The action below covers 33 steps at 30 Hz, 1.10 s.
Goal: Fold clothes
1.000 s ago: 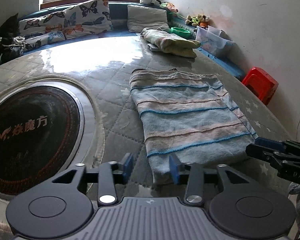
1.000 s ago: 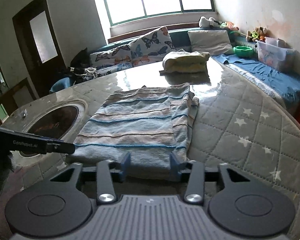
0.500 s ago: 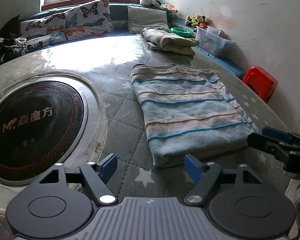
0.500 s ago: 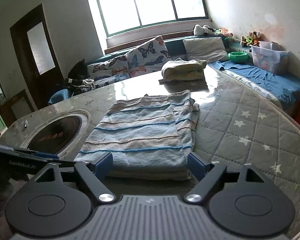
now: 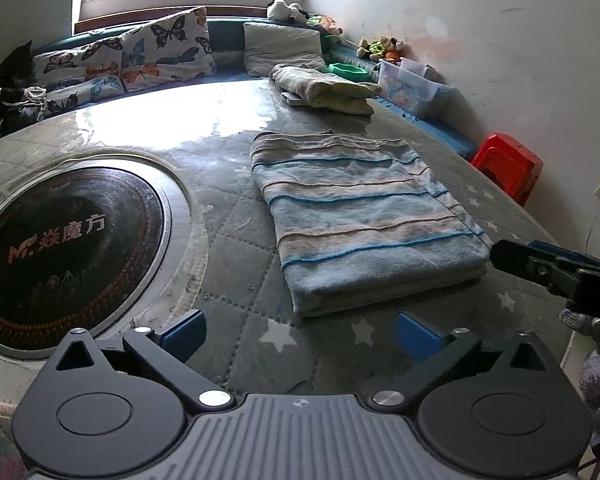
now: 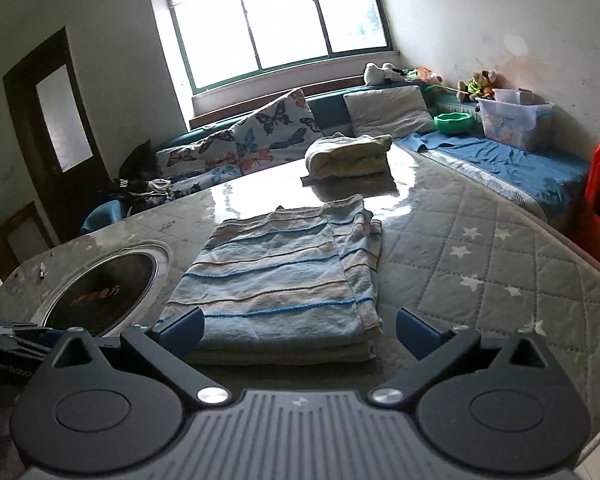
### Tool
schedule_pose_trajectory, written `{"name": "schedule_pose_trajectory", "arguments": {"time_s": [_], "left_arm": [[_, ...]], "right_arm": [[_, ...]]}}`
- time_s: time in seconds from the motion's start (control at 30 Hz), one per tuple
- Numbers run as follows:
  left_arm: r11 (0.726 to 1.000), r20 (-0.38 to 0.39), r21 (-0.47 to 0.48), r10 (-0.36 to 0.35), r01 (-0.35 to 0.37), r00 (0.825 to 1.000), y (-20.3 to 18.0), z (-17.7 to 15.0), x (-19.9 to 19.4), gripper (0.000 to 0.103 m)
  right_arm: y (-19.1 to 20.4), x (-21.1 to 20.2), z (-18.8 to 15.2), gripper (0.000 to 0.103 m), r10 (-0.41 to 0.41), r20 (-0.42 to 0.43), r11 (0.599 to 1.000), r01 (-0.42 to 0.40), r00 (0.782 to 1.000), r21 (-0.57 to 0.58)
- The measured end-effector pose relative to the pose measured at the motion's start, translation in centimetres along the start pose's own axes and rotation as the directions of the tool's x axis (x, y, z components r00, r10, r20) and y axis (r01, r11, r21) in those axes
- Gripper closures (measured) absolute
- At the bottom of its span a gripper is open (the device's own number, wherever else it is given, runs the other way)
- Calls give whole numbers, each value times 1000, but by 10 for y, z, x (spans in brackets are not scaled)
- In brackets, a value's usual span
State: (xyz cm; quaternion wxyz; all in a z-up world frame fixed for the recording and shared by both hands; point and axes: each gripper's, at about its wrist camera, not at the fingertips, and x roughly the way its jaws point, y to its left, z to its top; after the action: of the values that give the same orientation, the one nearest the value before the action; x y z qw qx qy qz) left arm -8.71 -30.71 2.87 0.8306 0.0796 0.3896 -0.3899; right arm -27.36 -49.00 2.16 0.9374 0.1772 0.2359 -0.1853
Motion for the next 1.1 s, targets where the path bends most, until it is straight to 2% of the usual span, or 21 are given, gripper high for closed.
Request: {"name": "schedule_pose_trajectory", "arguments": {"time_s": [0.2, 0.57, 0.73, 1.1], "left_arm": [[1000, 2, -1, -10, 10, 1000, 0, -2, -5, 0], [999, -14, -34, -16, 15, 1000, 7, -8, -8, 0], [1000, -24, -30, -12, 11, 1000, 6, -11, -10, 0], [1000, -32, -26, -8, 7, 999, 2, -17, -10, 0]], "right_arm": [[3, -2, -1, 0, 1, 14, 1000, -2, 1000, 11], [13, 3, -6, 0, -8, -12, 999, 7, 1000, -45], [13, 4, -10, 0, -50, -2, 998, 50, 999, -42], [14, 4, -19, 0, -71, 3, 997, 72, 997, -43]]}}
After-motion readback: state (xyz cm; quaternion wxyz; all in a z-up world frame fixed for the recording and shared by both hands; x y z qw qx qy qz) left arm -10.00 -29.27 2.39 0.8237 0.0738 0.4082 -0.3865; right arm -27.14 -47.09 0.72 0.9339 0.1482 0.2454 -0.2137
